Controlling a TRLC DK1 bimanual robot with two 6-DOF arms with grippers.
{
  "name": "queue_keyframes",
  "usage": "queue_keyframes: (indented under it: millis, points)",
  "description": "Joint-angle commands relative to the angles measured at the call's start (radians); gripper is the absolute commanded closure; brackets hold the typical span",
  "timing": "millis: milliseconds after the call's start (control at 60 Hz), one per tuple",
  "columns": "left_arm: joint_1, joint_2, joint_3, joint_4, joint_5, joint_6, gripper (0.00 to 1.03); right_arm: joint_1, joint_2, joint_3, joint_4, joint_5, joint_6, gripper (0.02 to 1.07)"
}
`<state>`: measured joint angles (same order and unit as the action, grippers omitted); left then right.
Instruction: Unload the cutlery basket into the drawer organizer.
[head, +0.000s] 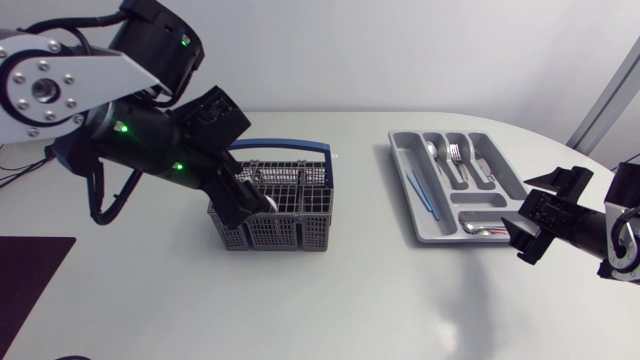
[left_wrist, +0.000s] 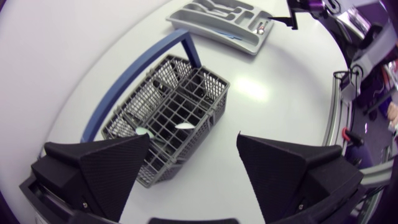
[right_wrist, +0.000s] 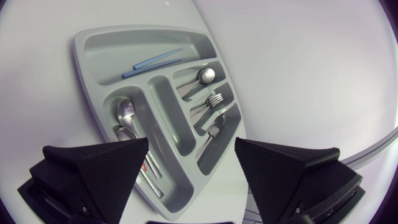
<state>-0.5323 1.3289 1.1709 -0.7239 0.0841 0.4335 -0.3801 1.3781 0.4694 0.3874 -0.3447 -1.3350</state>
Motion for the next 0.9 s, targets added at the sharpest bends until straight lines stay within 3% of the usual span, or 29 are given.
queue_keyframes:
  millis: [0,283,433,883]
  points:
    - [-0.005,-0.057,-0.040,0.040,-0.010,0.189,0.06,0.010,-0.028,-0.029,-0.028,-0.013,0.005,0.07]
    - [0.022,-0.007,-0.079,0.090,-0.014,0.689,0.06,0.026,-0.094,-0.038,-0.079,-0.027,0.005,0.07]
    - [0.025,0.015,-0.120,0.126,-0.014,0.875,0.07,0.026,-0.114,-0.031,-0.097,-0.039,0.005,0.07]
    - [0.035,0.122,-0.085,0.187,0.013,1.087,0.16,0.087,-0.125,-0.015,-0.133,-0.037,0.033,0.07]
